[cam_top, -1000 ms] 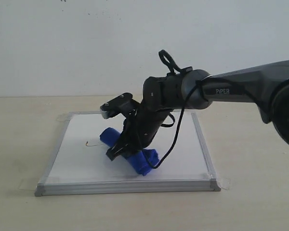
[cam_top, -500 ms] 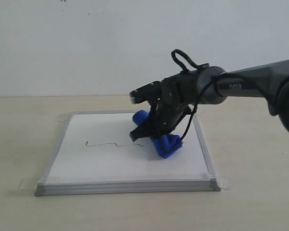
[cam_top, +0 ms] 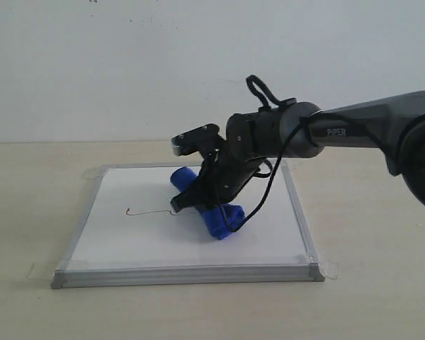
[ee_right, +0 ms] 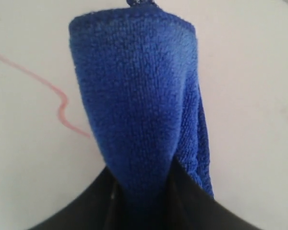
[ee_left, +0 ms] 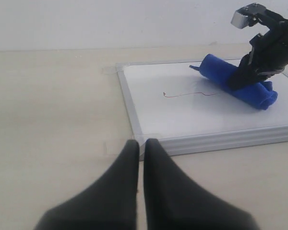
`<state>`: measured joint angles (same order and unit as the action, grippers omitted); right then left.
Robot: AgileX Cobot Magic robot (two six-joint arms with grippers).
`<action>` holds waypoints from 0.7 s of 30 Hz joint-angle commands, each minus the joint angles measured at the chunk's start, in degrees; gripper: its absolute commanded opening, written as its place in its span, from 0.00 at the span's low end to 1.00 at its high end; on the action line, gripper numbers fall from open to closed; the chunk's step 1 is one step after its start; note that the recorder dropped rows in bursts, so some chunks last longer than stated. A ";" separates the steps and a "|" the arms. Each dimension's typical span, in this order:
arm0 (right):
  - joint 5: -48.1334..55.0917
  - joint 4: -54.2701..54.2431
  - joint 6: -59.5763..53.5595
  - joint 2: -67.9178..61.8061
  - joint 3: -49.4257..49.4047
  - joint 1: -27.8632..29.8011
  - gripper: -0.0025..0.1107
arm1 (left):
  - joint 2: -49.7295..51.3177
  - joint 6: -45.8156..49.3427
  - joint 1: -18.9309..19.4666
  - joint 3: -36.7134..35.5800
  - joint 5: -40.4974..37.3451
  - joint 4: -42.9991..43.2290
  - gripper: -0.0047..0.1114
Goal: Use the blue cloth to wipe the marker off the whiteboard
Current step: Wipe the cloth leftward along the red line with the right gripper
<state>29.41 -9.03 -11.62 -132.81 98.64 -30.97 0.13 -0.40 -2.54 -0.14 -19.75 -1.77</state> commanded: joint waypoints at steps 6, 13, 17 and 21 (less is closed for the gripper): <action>0.13 0.66 3.25 -3.06 -0.21 0.39 0.02 | -0.13 0.06 0.12 0.14 0.43 -0.56 0.07; 5.97 -4.18 -7.00 -1.91 1.15 -5.60 0.02 | -0.13 0.06 0.12 0.14 0.43 -0.56 0.07; 6.14 -2.09 -7.13 -1.54 2.27 -4.55 0.02 | -0.13 0.06 0.12 0.14 0.43 -0.56 0.07; 8.12 12.72 12.47 -2.31 2.58 1.48 0.02 | -0.13 0.06 0.12 0.14 0.43 -0.56 0.07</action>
<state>33.16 -5.20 -9.59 -133.86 101.33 -33.06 0.13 -0.40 -2.54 -0.14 -19.75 -1.77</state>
